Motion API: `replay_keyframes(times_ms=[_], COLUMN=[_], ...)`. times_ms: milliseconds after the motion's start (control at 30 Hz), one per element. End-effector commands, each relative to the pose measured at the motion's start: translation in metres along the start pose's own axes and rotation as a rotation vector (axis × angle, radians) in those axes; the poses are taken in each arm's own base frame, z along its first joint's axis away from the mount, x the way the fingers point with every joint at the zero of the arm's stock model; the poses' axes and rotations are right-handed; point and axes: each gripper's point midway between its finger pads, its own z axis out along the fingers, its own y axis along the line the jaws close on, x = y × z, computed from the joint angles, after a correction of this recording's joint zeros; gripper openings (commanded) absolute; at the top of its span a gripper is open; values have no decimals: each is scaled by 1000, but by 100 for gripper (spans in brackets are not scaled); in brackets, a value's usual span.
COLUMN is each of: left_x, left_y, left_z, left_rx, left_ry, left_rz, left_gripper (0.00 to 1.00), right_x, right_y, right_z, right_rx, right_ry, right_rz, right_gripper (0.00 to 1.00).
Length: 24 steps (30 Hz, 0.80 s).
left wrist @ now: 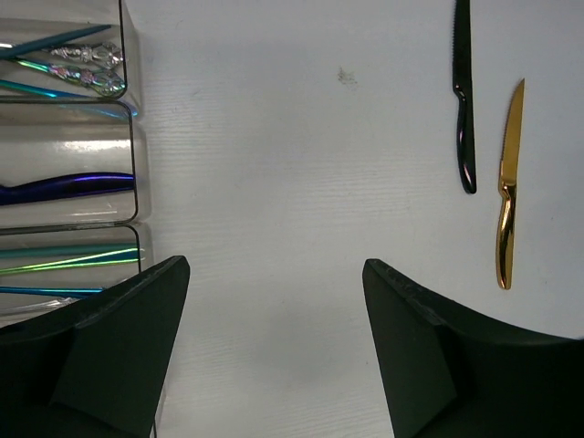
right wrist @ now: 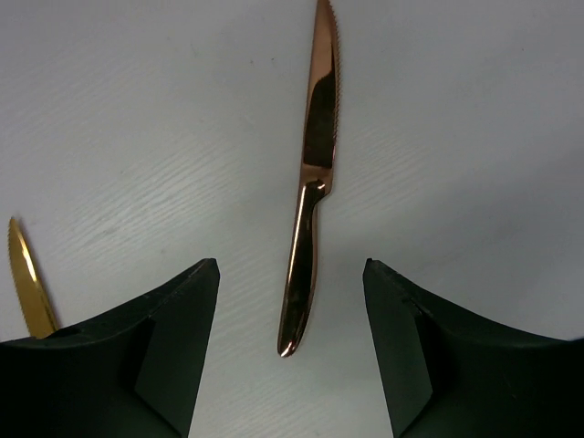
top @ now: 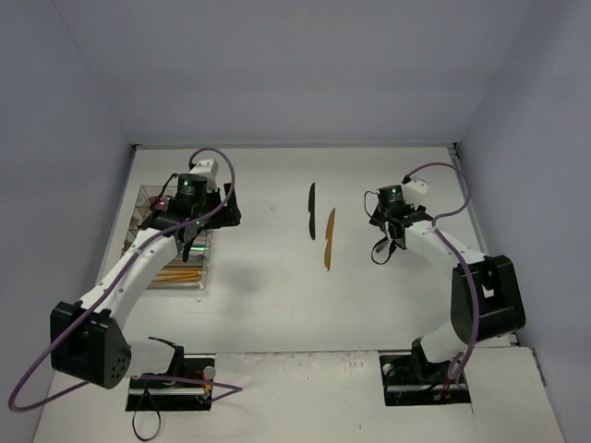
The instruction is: Sort the eating utensils into containers
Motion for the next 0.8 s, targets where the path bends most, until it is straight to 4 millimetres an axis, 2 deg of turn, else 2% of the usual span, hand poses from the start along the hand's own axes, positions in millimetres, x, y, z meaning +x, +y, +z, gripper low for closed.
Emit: replay_keyframes(times_ms=[0, 233, 433, 667, 767], left_x=[-42, -39, -39, -38, -37], left_y=[-9, 0, 2, 4, 4], left_z=[-33, -42, -41, -40, -38], left_rx=[47, 9, -5, -15, -16], left_ry=[-177, -199, -188, -181, -175], left_rz=[96, 109, 106, 104, 104], left_gripper=[80, 86, 86, 86, 86], right_x=[-6, 8, 19, 44, 52], right_y=[1, -4, -2, -8, -11], right_z=[23, 51, 61, 72, 74], right_rx=[27, 68, 70, 94, 103], right_ry=[55, 134, 174, 242, 262], right_rz=[40, 55, 47, 35, 32], right_gripper=[62, 61, 57, 48, 37])
